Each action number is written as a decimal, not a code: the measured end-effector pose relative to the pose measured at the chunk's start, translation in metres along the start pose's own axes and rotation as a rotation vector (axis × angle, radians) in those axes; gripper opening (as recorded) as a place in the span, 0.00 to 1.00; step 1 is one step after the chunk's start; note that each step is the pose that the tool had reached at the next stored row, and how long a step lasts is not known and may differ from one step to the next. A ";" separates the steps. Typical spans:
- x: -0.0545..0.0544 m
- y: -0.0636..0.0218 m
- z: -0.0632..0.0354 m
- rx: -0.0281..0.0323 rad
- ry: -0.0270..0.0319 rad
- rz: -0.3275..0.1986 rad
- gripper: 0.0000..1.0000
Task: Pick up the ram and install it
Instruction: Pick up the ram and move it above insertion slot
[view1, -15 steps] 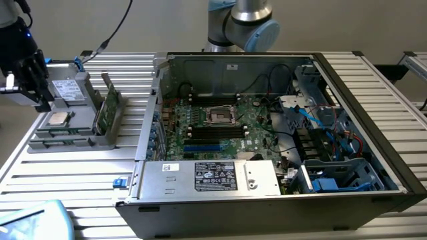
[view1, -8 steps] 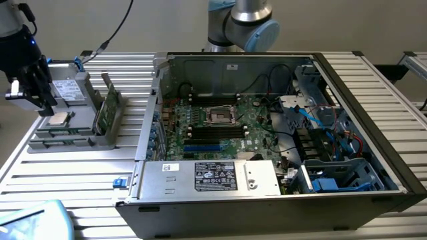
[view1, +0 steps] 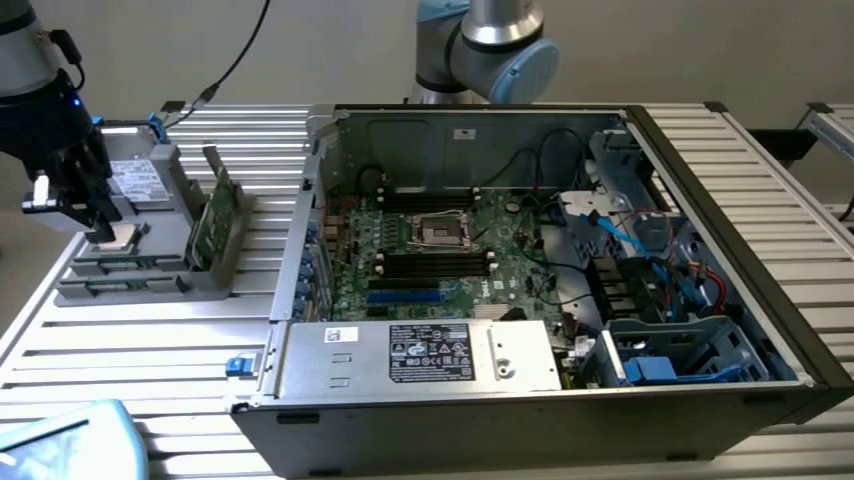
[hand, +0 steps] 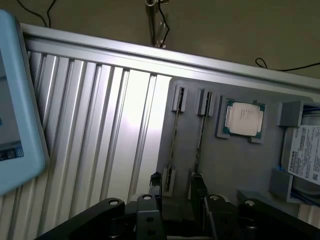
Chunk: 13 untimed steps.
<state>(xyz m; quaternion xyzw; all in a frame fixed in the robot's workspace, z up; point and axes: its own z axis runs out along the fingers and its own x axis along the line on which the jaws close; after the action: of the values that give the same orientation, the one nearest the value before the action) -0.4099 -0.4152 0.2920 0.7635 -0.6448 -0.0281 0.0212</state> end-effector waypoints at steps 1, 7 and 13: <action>0.000 -0.0001 0.0018 0.0000 0.0000 0.002 0.37; 0.000 -0.0009 0.0128 0.0001 0.0001 0.006 0.37; 0.003 -0.0010 0.0236 -0.0006 0.0001 0.006 0.37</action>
<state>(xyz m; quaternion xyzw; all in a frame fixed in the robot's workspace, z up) -0.4101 -0.4177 0.2683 0.7616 -0.6471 -0.0281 0.0215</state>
